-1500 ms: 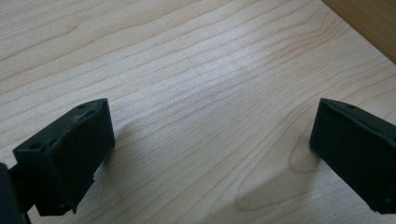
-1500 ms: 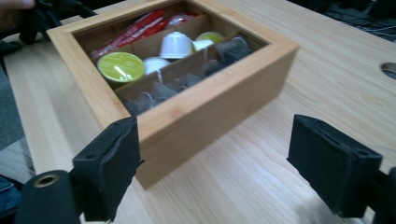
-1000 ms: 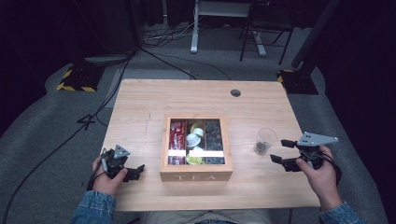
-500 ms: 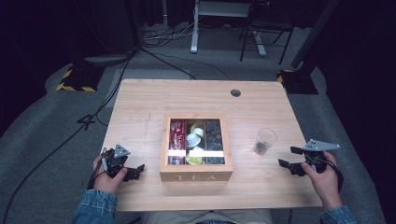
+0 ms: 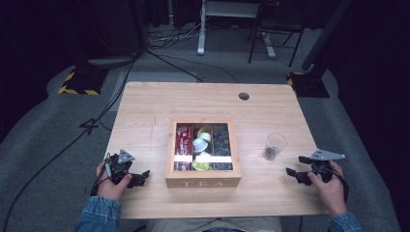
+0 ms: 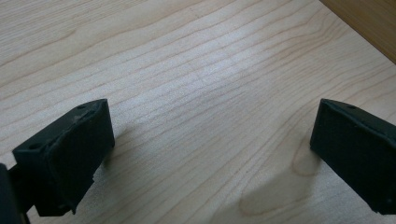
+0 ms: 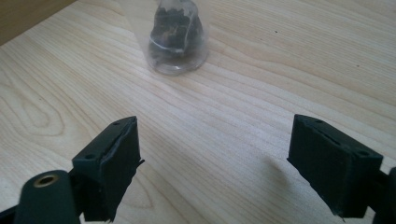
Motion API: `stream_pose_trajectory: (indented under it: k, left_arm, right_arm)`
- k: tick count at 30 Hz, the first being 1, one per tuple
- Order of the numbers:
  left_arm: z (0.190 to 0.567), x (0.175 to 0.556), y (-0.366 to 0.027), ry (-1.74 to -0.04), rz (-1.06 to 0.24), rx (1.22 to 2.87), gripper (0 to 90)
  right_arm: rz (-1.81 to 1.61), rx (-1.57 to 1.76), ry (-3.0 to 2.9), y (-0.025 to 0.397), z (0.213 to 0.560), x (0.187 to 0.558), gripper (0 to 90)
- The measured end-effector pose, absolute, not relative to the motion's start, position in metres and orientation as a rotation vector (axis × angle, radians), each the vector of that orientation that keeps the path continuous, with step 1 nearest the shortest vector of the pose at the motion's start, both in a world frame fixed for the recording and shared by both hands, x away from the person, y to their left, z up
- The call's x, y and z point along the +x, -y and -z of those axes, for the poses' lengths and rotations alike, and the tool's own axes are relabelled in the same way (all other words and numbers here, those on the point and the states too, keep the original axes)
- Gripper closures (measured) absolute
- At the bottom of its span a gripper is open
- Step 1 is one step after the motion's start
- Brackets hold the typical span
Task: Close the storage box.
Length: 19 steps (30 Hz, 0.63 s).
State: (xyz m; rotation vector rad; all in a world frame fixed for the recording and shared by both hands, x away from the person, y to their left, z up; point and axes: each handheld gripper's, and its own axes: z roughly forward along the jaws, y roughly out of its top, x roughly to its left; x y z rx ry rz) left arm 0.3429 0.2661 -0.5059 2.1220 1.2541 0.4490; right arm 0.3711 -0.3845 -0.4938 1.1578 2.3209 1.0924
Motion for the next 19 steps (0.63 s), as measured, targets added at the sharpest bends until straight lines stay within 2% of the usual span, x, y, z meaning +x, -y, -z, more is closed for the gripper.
stream_pose_trajectory:
  k: [19]
  left_arm:
    - [0.5058,0.3429,-0.2662,-1.253,-0.447,2.124,0.1]
  right_arm:
    - [-1.015,1.136,-2.331,0.3795,0.5038,0.3729,13.2]
